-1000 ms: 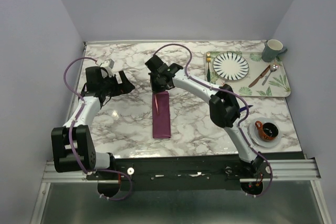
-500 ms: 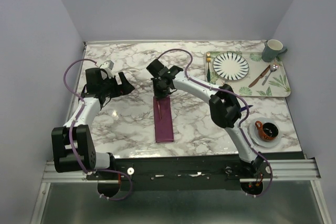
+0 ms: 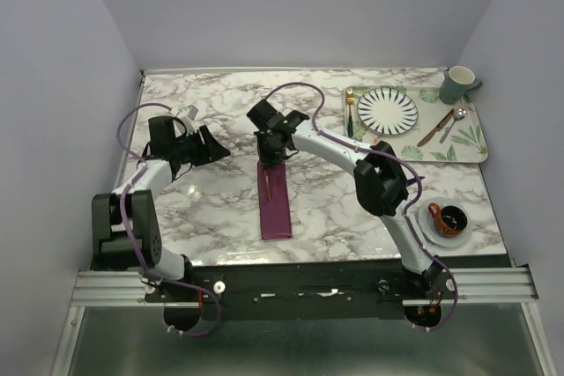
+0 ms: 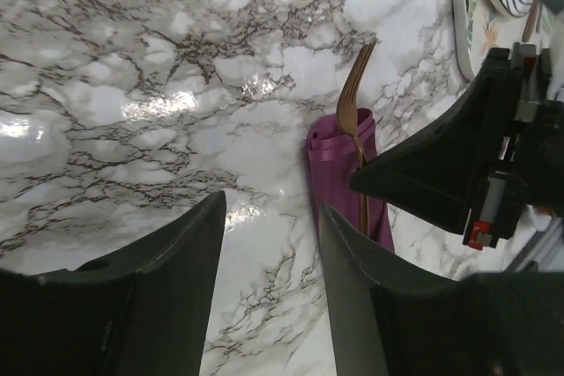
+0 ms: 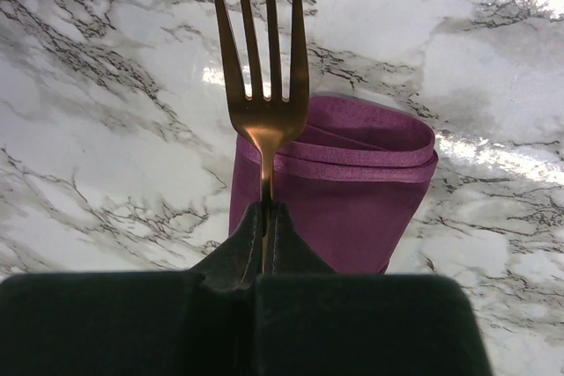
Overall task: Fold the napkin into a case and place the utensils inside
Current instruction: Insert the fork into the folded napkin.
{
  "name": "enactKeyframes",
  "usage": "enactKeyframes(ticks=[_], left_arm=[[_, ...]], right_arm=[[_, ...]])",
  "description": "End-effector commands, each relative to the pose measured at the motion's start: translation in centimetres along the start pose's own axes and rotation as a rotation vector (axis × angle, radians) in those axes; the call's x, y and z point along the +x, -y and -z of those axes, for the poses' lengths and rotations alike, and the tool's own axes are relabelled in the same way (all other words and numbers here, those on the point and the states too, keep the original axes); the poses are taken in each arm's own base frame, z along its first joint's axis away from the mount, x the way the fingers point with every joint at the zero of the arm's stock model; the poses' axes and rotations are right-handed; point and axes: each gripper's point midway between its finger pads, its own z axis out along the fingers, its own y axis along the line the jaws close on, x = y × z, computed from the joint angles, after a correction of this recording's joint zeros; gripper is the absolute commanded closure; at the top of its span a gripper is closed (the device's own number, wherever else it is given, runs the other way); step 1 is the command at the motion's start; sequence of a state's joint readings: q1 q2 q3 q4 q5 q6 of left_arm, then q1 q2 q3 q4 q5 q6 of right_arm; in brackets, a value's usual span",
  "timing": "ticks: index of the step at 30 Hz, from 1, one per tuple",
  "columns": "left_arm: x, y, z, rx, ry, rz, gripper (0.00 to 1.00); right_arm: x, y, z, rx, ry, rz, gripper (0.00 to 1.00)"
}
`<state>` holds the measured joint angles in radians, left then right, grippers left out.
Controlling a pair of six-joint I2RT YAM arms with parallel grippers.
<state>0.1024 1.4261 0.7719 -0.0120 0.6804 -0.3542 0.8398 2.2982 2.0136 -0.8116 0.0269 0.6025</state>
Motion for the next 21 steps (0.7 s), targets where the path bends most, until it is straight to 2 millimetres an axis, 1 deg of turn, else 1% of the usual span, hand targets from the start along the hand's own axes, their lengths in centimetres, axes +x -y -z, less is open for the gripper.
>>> enactKeyframes(ticks=[1, 2, 4, 5, 7, 8, 9, 10, 11, 12, 16, 21], left_arm=[[2.0, 1.0, -2.9, 0.169, -0.131, 0.139, 0.45], [2.6, 0.6, -4.0, 0.175, -0.162, 0.172, 0.45], [2.7, 1.0, -4.9, 0.208, -0.176, 0.205, 0.45], [3.3, 1.2, -5.7, 0.220, -0.199, 0.210, 0.44], [3.7, 1.7, -6.3, 0.240, -0.206, 0.213, 0.41], [4.3, 1.7, -6.7, 0.248, -0.219, 0.226, 0.38], [4.2, 2.0, -7.0, 0.264, -0.212, 0.220, 0.36], [4.3, 2.1, -7.2, 0.267, -0.215, 0.254, 0.35], [5.5, 2.6, -7.7, 0.277, -0.245, 0.270, 0.35], [5.6, 3.0, -8.1, 0.296, -0.239, 0.258, 0.35], [6.6, 3.4, -9.1, 0.309, -0.255, 0.288, 0.38], [7.6, 3.2, -9.9, 0.297, -0.276, 0.314, 0.42]], right_arm=[[0.4, -1.0, 1.6, -0.028, 0.002, 0.007, 0.99], [0.4, -0.9, 1.5, -0.025, 0.001, 0.005, 0.99], [0.6, -0.8, 1.4, -0.021, -0.004, 0.003, 0.99], [0.7, -0.8, 1.4, -0.022, -0.006, 0.002, 0.99], [0.8, -0.9, 1.2, -0.024, -0.012, 0.005, 0.99], [0.8, -0.9, 1.3, -0.025, -0.011, 0.003, 0.99], [0.8, -0.9, 1.2, -0.024, -0.012, 0.003, 0.99], [0.9, -0.8, 1.2, -0.023, -0.016, 0.003, 0.99], [0.8, -0.8, 1.1, -0.022, -0.014, 0.000, 0.99], [0.9, -0.8, 1.2, -0.022, -0.015, 0.003, 0.99], [1.1, -0.7, 1.2, -0.019, -0.021, 0.002, 0.99], [0.9, -0.8, 1.4, -0.022, -0.016, 0.002, 0.99]])
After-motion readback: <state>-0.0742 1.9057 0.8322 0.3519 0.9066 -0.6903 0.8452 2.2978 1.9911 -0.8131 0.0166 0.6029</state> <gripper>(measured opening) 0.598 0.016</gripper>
